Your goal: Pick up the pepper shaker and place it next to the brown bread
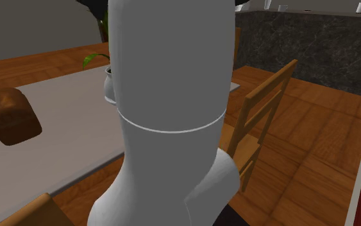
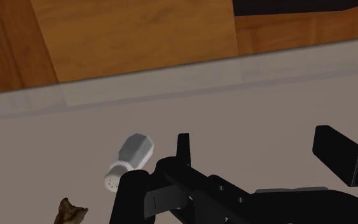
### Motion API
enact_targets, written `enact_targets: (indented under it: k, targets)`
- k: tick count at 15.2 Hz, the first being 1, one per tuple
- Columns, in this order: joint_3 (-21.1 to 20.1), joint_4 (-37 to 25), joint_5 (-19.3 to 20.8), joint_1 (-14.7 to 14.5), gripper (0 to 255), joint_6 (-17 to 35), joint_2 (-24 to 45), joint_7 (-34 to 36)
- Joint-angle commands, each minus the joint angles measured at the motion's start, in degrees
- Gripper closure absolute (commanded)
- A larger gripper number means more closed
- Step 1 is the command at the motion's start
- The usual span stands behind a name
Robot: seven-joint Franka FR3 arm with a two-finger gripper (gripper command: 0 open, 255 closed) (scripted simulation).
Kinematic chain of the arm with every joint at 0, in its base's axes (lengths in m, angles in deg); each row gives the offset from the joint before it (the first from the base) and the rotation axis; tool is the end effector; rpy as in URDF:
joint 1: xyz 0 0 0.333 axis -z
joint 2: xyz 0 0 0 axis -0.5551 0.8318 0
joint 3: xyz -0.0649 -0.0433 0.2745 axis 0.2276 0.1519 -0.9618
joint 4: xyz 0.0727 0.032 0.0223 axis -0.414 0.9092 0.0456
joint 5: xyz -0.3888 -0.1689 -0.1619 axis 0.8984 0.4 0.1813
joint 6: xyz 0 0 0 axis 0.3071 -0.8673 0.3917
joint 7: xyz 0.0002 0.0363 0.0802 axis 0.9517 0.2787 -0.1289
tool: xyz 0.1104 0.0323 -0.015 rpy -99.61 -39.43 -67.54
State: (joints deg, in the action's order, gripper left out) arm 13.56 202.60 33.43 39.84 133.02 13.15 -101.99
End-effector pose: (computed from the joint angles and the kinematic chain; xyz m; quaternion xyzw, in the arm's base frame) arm 0.5129 -0.2988 0.3874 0.9985 0.0204 -0.0363 0.0356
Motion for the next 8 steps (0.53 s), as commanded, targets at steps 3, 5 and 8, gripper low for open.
enact_targets:
  k: [3,5,8]
  targets:
    - [1.76,-7.02,-3.39,1.71,0,1.52,8.3,-4.82]
    - [2.2,-11.02,-5.43,2.98,0,1.99,12.78,-7.17]
    - [2.41,-17.74,-8.56,5.32,0,2.06,19.63,-10.41]
